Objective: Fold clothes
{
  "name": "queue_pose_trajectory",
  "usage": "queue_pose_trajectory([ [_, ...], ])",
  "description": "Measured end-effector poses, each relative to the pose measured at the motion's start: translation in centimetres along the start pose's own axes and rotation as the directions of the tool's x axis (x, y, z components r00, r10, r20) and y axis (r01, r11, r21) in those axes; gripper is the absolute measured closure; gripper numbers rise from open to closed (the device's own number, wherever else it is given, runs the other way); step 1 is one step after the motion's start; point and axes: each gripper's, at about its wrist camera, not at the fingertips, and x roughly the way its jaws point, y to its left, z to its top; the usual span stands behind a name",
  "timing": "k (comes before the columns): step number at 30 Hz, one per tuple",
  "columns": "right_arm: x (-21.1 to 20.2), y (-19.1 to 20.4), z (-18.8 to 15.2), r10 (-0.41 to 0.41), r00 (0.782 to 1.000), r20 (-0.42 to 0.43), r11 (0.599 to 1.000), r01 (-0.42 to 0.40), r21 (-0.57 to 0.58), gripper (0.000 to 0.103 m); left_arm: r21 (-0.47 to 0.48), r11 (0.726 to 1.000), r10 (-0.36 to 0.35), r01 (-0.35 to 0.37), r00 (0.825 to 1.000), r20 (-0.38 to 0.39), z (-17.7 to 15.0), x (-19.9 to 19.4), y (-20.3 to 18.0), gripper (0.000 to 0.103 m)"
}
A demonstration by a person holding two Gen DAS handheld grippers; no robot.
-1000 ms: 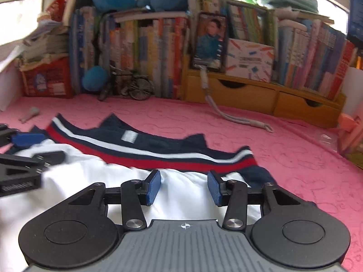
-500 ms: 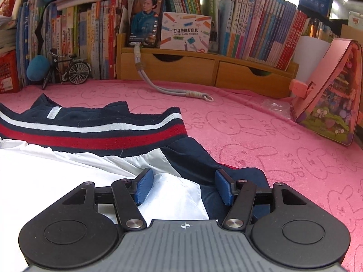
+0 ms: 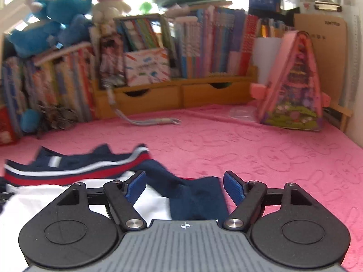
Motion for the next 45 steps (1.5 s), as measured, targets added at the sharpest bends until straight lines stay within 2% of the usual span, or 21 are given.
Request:
queue_pose_trajectory([
  [1, 0.1, 1.4, 0.2, 0.094, 0.996, -0.012, 0.996, -0.094, -0.006, 0.023, -0.004, 1.000, -0.003, 0.003, 1.000, -0.001, 0.0, 0.0, 0.1, 0.029],
  [3, 0.7, 4.2, 0.3, 0.249, 0.967, -0.050, 0.968, -0.250, -0.016, 0.016, -0.006, 1.000, -0.002, 0.002, 1.000, -0.002, 0.0, 0.0, 0.1, 0.029],
  [5, 2.1, 7.7, 0.1, 0.326, 0.939, -0.111, 0.942, -0.333, -0.048, 0.016, -0.006, 1.000, 0.000, 0.000, 1.000, -0.002, 0.0, 0.0, 0.1, 0.028],
  [6, 2.8, 9.1, -0.3, 0.325, 0.937, -0.130, 0.938, -0.336, -0.080, 0.015, -0.006, 1.000, 0.002, -0.002, 1.000, -0.002, 0.0, 0.0, 0.1, 0.027],
  [9, 5.1, 12.0, -1.4, 0.267, 0.942, -0.202, 0.937, -0.303, -0.173, 0.013, -0.007, 1.000, 0.005, -0.005, 1.000, -0.003, 0.1, 0.0, 0.1, 0.026],
  [12, 6.6, 11.7, -2.7, 0.107, 0.965, -0.239, 0.952, -0.169, -0.255, 0.010, -0.010, 1.000, -0.002, 0.002, 1.000, -0.005, 0.1, 0.1, 0.2, 0.024],
  [14, 6.5, 10.3, -3.2, 0.013, 0.982, -0.188, 0.950, -0.070, -0.303, 0.007, -0.014, 1.000, -0.006, 0.006, 1.000, -0.006, 0.1, 0.1, 0.3, 0.023],
  [16, 6.1, 8.0, -3.4, -0.070, 0.988, -0.141, 0.946, 0.021, -0.323, 0.007, -0.017, 1.000, -0.008, 0.008, 1.000, -0.007, 0.1, 0.1, 0.3, 0.023],
  [19, 5.7, 3.7, -3.5, -0.233, 0.969, -0.088, 0.936, 0.198, -0.291, 0.000, -0.022, 1.000, -0.006, 0.006, 1.000, -0.009, 0.1, 0.2, 0.4, 0.021],
  [22, 5.6, -1.6, -2.9, -0.148, 0.972, -0.182, 0.988, 0.137, -0.070, 0.001, -0.031, 0.999, -0.009, 0.009, 1.000, -0.014, 0.2, 0.3, 0.4, 0.017],
  [27, 3.7, -0.7, -2.8, -0.195, 0.965, -0.177, 0.981, 0.189, -0.047, 0.001, -0.041, 0.999, -0.011, 0.010, 1.000, -0.019, 0.2, 0.3, 0.6, 0.014],
  [29, 1.7, 1.4, -2.9, -0.178, 0.975, -0.134, 0.983, 0.170, -0.063, 0.001, -0.043, 0.999, -0.012, 0.011, 1.000, -0.020, 0.2, 0.3, 0.6, 0.014],
  [31, -1.2, 3.3, -3.7, -0.054, 0.995, -0.081, 0.998, 0.051, -0.034, 0.001, -0.045, 0.999, -0.013, 0.012, 1.000, -0.020, 0.2, 0.3, 0.6, 0.014],
  [32, -2.8, 4.2, -4.3, 0.023, 0.998, -0.057, 1.000, -0.024, -0.014, 0.000, -0.045, 0.999, -0.013, 0.012, 1.000, -0.020, 0.2, 0.4, 0.6, 0.014],
  [33, -4.4, 5.0, -5.3, 0.099, 0.995, -0.031, 0.995, -0.099, 0.006, 0.000, -0.043, 0.999, -0.012, 0.011, 1.000, -0.019, 0.3, 0.4, 0.6, 0.014],
  [35, -7.7, 6.6, -7.7, 0.248, 0.968, 0.025, 0.968, -0.249, 0.043, 0.000, -0.041, 0.999, -0.010, 0.009, 1.000, -0.019, 0.3, 0.4, 0.5, 0.014],
  [36, -8.7, 7.6, -8.9, 0.267, 0.964, 0.015, 0.962, -0.268, 0.053, 0.000, -0.041, 0.999, -0.010, 0.009, 1.000, -0.019, 0.3, 0.4, 0.5, 0.014],
  [40, -9.3, 10.8, -12.7, 0.199, 0.979, -0.035, 0.979, -0.197, 0.049, 0.000, -0.039, 0.999, -0.008, 0.007, 1.000, -0.018, 0.3, 0.4, 0.5, 0.014],
  [42, -9.6, 12.1, -13.7, 0.160, 0.987, 0.004, 0.987, -0.160, -0.012, 0.000, -0.040, 0.999, -0.008, 0.007, 1.000, -0.018, 0.3, 0.4, 0.5, 0.014],
  [45, -9.0, 13.8, -14.1, 0.108, 0.994, -0.023, 0.986, -0.110, -0.126, 0.001, -0.040, 0.999, -0.008, 0.008, 1.000, -0.017, 0.3, 0.4, 0.6, 0.014],
])
